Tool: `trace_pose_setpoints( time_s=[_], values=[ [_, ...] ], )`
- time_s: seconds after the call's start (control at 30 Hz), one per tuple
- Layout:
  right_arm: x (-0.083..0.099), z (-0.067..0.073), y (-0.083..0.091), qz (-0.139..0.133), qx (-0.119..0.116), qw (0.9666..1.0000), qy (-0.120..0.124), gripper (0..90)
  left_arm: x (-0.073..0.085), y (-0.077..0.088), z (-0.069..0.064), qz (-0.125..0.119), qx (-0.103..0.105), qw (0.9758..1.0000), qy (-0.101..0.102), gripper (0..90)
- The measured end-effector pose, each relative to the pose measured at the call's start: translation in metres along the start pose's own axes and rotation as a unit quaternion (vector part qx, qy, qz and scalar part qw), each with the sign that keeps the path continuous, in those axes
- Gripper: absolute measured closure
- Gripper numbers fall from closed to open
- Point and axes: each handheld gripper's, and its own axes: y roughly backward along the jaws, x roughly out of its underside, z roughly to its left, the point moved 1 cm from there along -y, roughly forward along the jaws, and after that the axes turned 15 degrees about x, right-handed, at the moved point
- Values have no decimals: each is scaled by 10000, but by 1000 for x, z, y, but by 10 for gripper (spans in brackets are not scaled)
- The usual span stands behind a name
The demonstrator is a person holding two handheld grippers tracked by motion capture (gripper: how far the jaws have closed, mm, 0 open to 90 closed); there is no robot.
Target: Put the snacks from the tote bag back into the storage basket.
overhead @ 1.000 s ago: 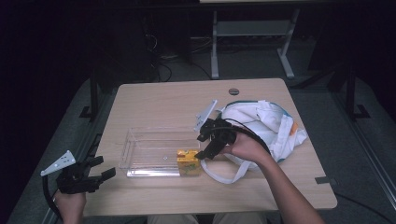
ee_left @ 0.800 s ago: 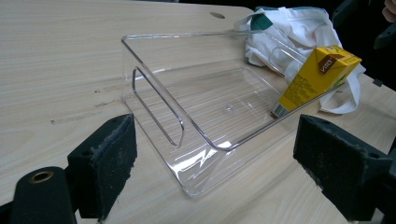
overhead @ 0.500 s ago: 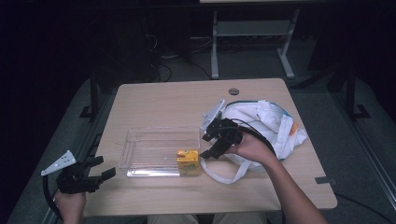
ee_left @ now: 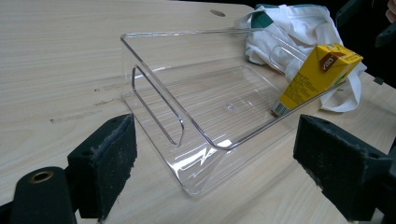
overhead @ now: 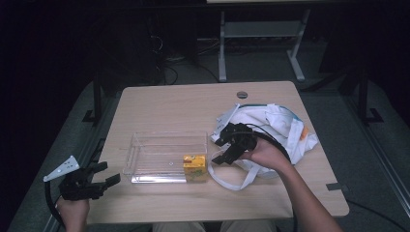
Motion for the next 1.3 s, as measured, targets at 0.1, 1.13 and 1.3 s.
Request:
trace_pose_setpoints(
  time_s=[0.1, 1.13, 1.3],
  values=[
    [2, -1, 1, -1, 16, 10000, -8, 326, 0, 0, 0, -2, -1, 10000, 5, 130],
    [35, -3, 2, -45, 18, 9995, -321, 327, 0, -1, 0, 27, 5, 10000, -8, 130],
    [42, -2, 2, -47, 17, 9993, -367, 327, 0, -2, 0, 19, 18, 10000, -10, 130]
  ],
)
